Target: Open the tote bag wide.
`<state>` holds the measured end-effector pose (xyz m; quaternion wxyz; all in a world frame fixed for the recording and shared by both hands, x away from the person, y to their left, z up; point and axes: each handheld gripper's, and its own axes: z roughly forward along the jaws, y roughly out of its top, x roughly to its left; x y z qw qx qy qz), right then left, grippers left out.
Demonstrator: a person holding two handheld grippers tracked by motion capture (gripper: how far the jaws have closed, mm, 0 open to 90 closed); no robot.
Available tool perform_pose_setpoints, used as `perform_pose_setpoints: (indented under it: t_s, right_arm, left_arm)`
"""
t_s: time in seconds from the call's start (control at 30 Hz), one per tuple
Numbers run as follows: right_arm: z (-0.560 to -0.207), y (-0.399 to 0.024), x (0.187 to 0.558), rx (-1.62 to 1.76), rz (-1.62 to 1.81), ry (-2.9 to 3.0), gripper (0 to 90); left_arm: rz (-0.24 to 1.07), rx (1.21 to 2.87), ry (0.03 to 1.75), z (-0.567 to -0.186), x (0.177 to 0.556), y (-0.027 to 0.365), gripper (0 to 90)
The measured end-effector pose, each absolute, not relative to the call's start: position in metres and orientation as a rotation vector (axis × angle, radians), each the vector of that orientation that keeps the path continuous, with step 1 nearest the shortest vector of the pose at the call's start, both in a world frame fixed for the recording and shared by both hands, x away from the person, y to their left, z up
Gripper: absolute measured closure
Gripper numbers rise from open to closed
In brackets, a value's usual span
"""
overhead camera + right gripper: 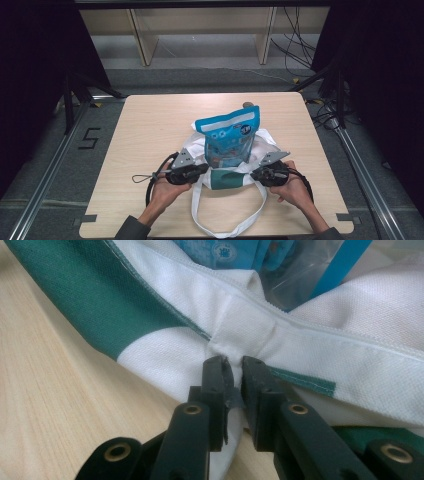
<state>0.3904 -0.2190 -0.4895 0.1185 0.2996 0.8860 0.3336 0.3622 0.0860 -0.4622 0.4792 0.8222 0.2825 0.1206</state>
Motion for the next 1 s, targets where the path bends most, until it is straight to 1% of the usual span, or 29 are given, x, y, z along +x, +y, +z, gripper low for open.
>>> perform_pose_setpoints:
  t_s: [0.03, 0.1, 0.13, 0.27, 0.3, 0.4, 0.43, 0.47, 0.5, 0.57, 0.6, 0.63, 0.67, 0.73, 0.8, 0.83, 0.87, 0.93, 1.0]
  right_arm:
    - [-0.489, -0.219, 0.39, 0.879, 0.974, 2.591, 81.1]
    - [-0.488, -0.219, 0.39, 0.889, 0.948, 2.61, 81.3]
    - [-0.489, -0.219, 0.39, 0.887, 0.947, 2.606, 81.3]
    - [-0.491, -0.217, 0.389, 0.9, 0.94, 2.583, 81.8]
    - [-0.491, -0.216, 0.39, 0.903, 0.935, 2.58, 81.8]
    - [-0.492, -0.217, 0.39, 0.891, 0.948, 2.576, 81.4]
    - [-0.488, -0.218, 0.389, 0.899, 0.939, 2.588, 80.7]
    - [-0.486, -0.219, 0.389, 0.898, 0.964, 2.588, 79.9]
    - [-0.48, -0.222, 0.389, 0.885, 1.0, 2.585, 78.8]
    - [-0.458, -0.233, 0.384, 0.904, 1.078, 2.562, 75.7]
    - [-0.446, -0.238, 0.381, 0.928, 1.154, 2.537, 74.9]
    - [-0.435, -0.245, 0.381, 0.904, 1.209, 2.49, 74.5]
    - [-0.421, -0.251, 0.38, 0.916, 1.245, 2.421, 74.4]
    - [-0.407, -0.261, 0.384, 0.903, 1.234, 2.343, 73.3]
    - [-0.402, -0.272, 0.398, 0.975, 1.217, 2.246, 72.1]
    - [-0.403, -0.274, 0.404, 1.006, 1.218, 2.216, 72.0]
    - [-0.405, -0.277, 0.414, 1.041, 1.185, 2.202, 71.6]
    - [-0.411, -0.275, 0.426, 1.042, 1.119, 2.22, 70.5]
    - [-0.422, -0.27, 0.442, 1.018, 1.076, 2.212, 69.1]
  left_arm:
    - [0.299, 2.04, 0.67, -0.468, 0.359, 0.077, 86.7]
    - [0.382, 2.144, 0.618, -0.483, 0.359, 0.065, 88.1]
    - [0.418, 2.16, 0.622, -0.49, 0.36, 0.061, 89.4]
    - [0.413, 2.193, 0.632, -0.502, 0.364, 0.061, 89.7]
    - [0.408, 2.167, 0.643, -0.505, 0.363, 0.059, 89.7]
    - [0.407, 2.195, 0.638, -0.499, 0.364, 0.061, 89.7]
    - [0.398, 2.181, 0.649, -0.497, 0.363, 0.061, 89.5]
    - [0.373, 2.162, 0.659, -0.492, 0.362, 0.062, 87.7]
    - [0.38, 2.14, 0.642, -0.484, 0.363, 0.067, 84.5]
    - [0.356, 2.094, 0.643, -0.471, 0.363, 0.077, 78.5]
    - [0.339, 2.056, 0.66, -0.464, 0.363, 0.083, 78.1]
    - [0.35, 2.03, 0.649, -0.455, 0.366, 0.091, 76.9]
    - [0.351, 2.004, 0.683, -0.45, 0.367, 0.096, 73.4]
    - [0.378, 1.971, 0.679, -0.441, 0.378, 0.111, 70.8]
    - [0.456, 1.961, 0.753, -0.439, 0.388, 0.124, 69.5]
    - [0.532, 1.97, 0.806, -0.44, 0.396, 0.132, 68.2]
    - [0.562, 1.96, 0.839, -0.441, 0.403, 0.137, 68.0]
    - [0.564, 1.901, 0.946, -0.446, 0.421, 0.149, 67.9]
    - [0.53, 1.865, 1.003, -0.456, 0.438, 0.154, 67.9]
